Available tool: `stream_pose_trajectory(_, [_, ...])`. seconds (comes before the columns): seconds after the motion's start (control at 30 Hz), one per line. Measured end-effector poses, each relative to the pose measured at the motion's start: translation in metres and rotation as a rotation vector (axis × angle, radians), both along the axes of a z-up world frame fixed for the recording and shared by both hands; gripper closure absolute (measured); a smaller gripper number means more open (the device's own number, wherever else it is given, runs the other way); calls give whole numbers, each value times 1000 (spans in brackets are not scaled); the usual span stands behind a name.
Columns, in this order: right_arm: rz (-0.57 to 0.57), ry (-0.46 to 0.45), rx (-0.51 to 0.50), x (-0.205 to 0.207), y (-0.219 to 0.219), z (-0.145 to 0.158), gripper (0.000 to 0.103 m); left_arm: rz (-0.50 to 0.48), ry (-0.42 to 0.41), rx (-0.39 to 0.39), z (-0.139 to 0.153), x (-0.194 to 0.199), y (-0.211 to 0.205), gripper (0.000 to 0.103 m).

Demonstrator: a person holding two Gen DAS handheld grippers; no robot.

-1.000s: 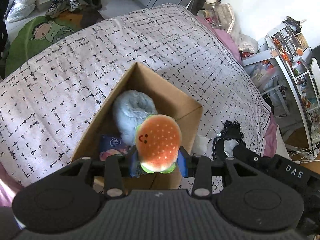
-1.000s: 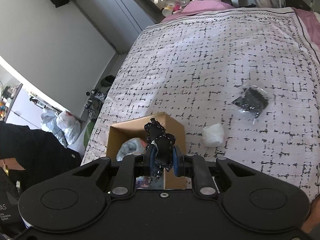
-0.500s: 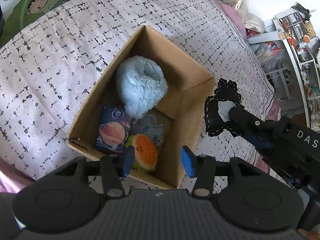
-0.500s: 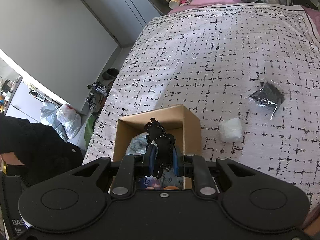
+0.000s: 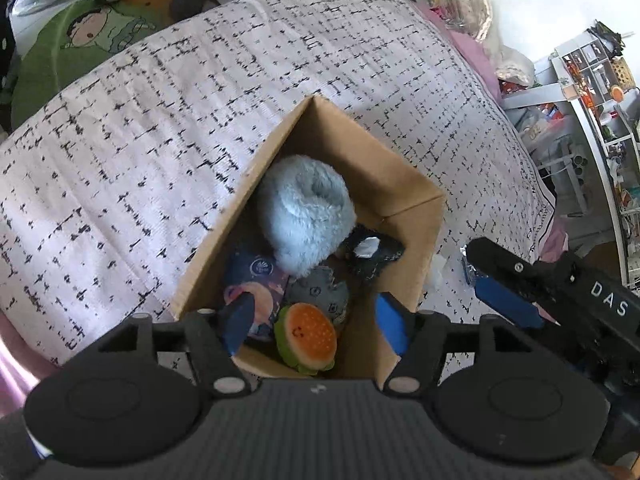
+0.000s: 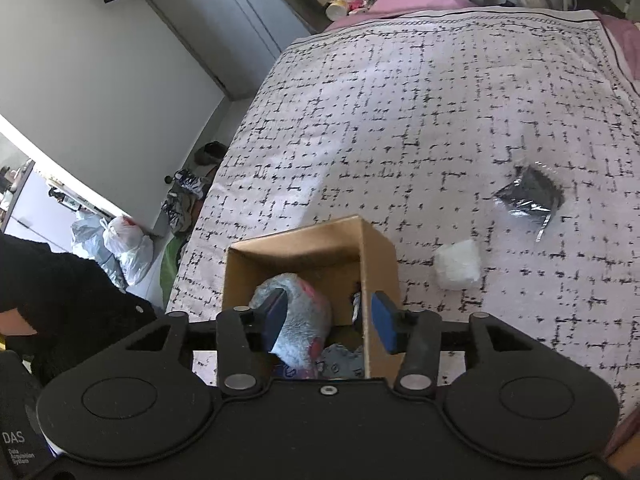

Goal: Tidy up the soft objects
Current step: 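Withdraw both tools from the box toward the white plush and black bag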

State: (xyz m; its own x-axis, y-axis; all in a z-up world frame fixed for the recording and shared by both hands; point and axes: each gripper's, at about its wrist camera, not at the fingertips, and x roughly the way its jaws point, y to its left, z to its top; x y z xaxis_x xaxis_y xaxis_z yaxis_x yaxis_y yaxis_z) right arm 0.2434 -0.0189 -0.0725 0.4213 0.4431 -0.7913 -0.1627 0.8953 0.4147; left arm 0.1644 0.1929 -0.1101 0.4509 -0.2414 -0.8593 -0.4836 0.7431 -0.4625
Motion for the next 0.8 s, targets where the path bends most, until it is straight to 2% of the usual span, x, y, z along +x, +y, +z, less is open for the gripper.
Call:
stream_pose_trajectory(0.2, [-20, -41, -42, 0, -25, 7, 21, -12, -34, 37, 7, 4, -12, 35])
stream_pose_trajectory(0.37, [-28, -84, -77, 2, -47, 11, 12, -22, -68, 58, 15, 7, -24, 34])
stream_pose_trajectory(0.53, [-39, -111, -75, 5, -70, 14, 5, -67, -121, 141, 27, 13, -44, 34])
stream_pose_trajectory(0.8, [-77, -112, -64, 12, -109, 9, 1, -83, -132, 160, 34, 26, -73, 28])
